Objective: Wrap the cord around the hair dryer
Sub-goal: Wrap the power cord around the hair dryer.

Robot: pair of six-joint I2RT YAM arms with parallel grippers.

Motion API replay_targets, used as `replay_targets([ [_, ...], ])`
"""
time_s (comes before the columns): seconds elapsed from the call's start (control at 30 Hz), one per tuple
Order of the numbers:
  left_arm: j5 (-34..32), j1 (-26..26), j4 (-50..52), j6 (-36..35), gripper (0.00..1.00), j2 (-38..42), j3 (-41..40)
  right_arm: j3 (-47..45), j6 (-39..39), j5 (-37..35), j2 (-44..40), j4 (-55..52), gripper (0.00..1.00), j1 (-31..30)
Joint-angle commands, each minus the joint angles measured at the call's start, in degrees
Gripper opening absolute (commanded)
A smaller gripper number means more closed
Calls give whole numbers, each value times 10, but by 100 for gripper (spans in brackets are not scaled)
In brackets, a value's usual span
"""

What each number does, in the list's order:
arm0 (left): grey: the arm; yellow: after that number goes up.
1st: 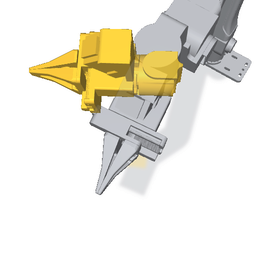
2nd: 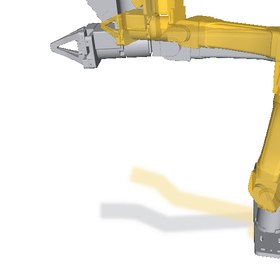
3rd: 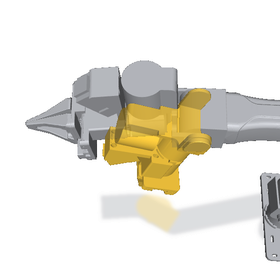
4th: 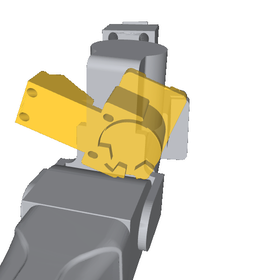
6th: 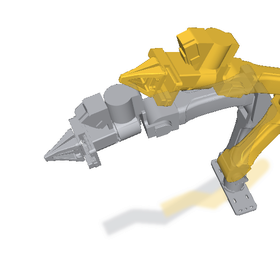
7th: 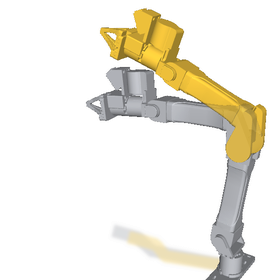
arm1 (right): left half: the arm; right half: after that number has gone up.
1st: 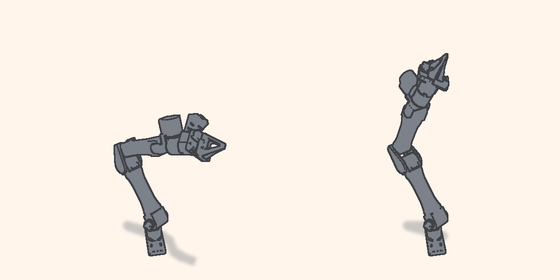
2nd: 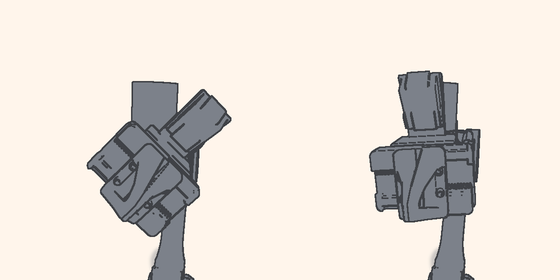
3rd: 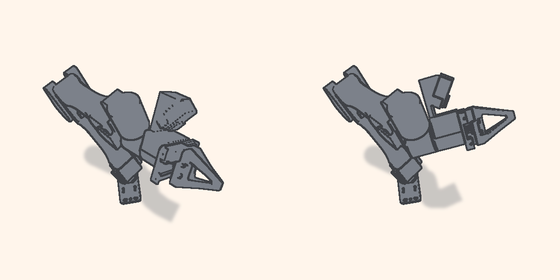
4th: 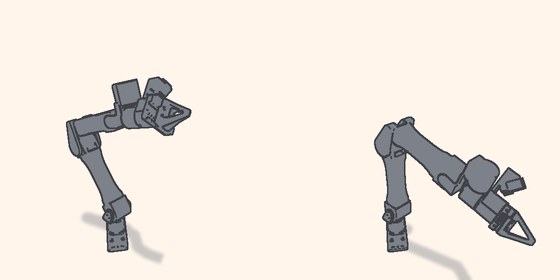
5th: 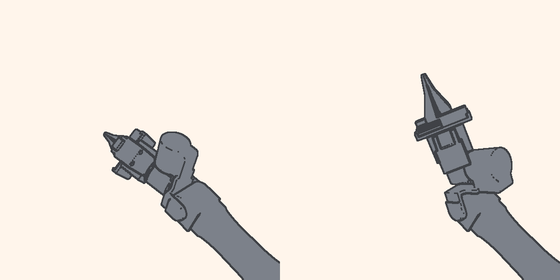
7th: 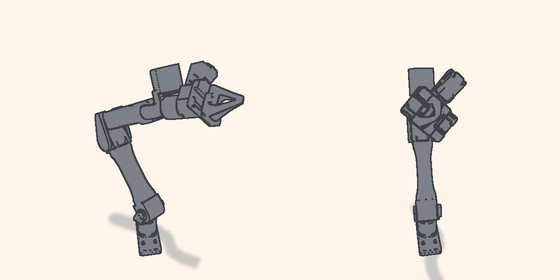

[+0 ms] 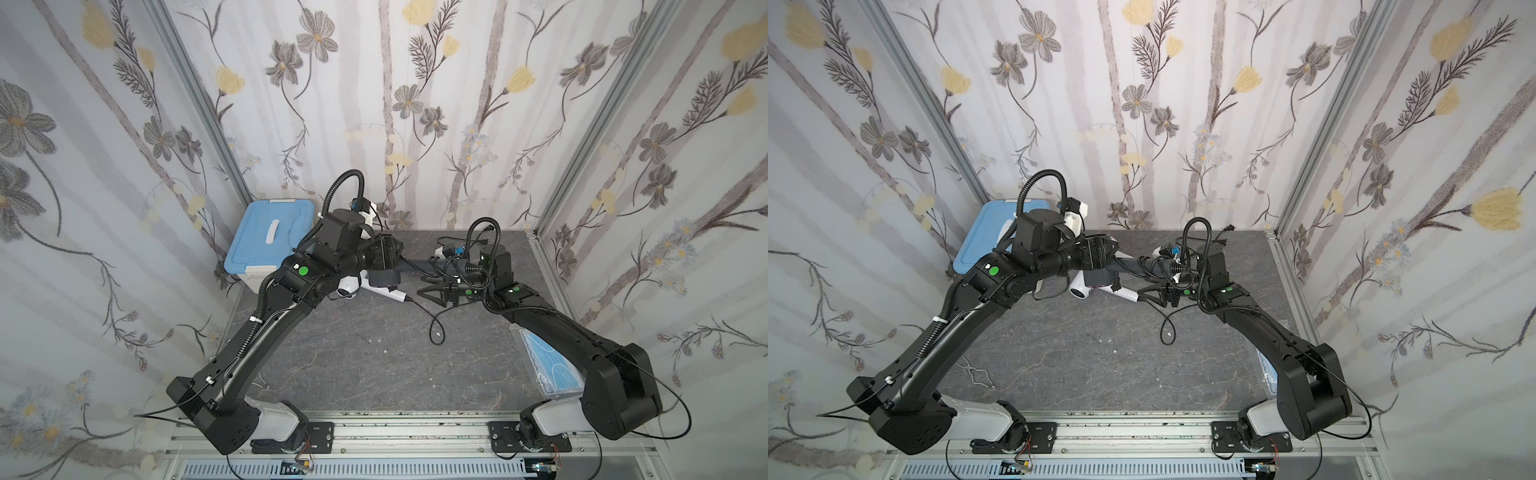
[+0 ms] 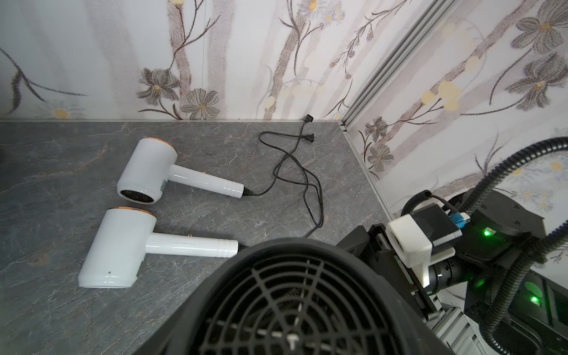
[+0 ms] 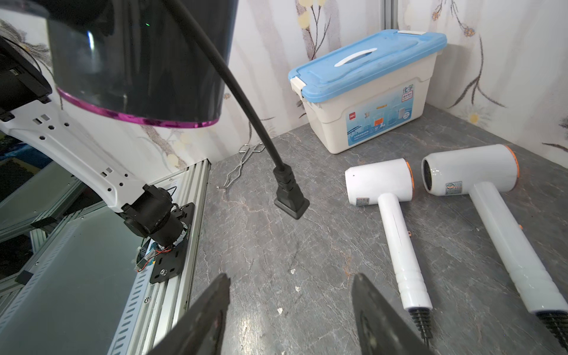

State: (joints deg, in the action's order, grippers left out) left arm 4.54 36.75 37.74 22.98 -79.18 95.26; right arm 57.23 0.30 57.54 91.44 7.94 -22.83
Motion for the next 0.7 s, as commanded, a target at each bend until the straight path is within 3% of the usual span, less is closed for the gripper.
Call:
replay_targets([
  [0.0,1,0,-27,19,0,-4,11,-8,45,15,19,89,65,-12],
  [0.27,17,0,-41,46,0,-11,11,-44,157,-1,40,269,65,-24],
  [0.67,39,2,-66,67,0,-17,6,-19,215,-36,90,356,65,-50],
])
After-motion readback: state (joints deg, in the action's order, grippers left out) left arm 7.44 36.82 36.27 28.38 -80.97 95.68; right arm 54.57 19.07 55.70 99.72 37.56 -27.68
